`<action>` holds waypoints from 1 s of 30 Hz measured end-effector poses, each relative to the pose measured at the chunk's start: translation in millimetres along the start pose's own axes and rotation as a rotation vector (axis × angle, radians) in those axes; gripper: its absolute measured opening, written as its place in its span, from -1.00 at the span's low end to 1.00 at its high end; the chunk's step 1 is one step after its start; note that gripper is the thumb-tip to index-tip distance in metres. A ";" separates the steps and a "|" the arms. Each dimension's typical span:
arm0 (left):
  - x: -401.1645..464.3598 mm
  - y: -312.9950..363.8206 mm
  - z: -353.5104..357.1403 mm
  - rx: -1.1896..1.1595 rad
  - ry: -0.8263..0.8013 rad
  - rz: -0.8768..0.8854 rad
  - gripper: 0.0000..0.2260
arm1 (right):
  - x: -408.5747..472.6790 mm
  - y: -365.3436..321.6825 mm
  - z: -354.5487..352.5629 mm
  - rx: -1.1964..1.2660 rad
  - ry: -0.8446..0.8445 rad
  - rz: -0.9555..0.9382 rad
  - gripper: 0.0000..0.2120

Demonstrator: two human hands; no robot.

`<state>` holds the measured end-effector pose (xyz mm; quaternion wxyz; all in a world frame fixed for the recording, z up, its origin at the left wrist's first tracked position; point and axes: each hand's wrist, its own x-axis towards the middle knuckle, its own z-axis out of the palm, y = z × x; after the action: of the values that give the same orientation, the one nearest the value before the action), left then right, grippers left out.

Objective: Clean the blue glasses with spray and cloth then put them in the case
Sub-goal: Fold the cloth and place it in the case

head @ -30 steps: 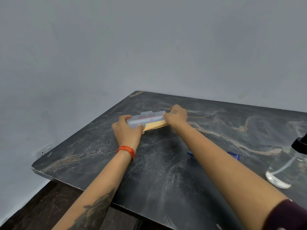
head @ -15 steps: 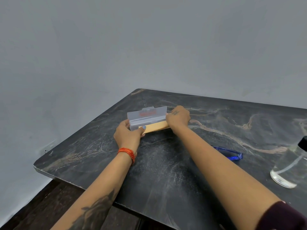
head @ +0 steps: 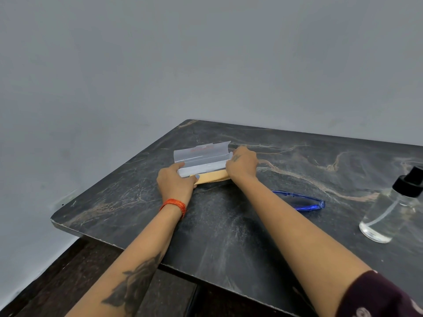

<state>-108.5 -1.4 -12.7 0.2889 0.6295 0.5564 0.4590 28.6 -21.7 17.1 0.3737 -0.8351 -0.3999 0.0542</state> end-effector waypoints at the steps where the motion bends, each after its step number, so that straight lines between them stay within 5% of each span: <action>1: 0.1 0.2 -0.5 0.010 -0.006 -0.005 -0.55 | -1.3 0.7 -1.1 -0.017 -0.006 -0.010 -0.86; 13: 2.6 1.5 -2.9 -0.094 -0.070 -0.112 -0.71 | 6.1 0.3 -11.6 -0.086 -0.079 -0.045 -0.88; 17: 2.8 2.4 -4.4 -0.140 -0.072 -0.133 -0.74 | 13.9 -5.3 -15.6 0.103 -0.127 0.072 -0.76; 22: 5.1 1.2 -5.4 -0.201 -0.074 -0.171 -0.78 | 21.0 -11.1 -23.9 0.761 -0.356 0.351 -0.71; 30: 8.5 -0.7 -4.0 -0.196 -0.059 -0.180 -0.80 | 18.5 -3.7 -1.3 0.446 -0.138 0.122 -0.79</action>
<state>-112.7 6.4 -9.4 0.4054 0.5592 0.5541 0.4647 39.3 -7.9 24.4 0.5168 -0.7489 -0.3514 0.2206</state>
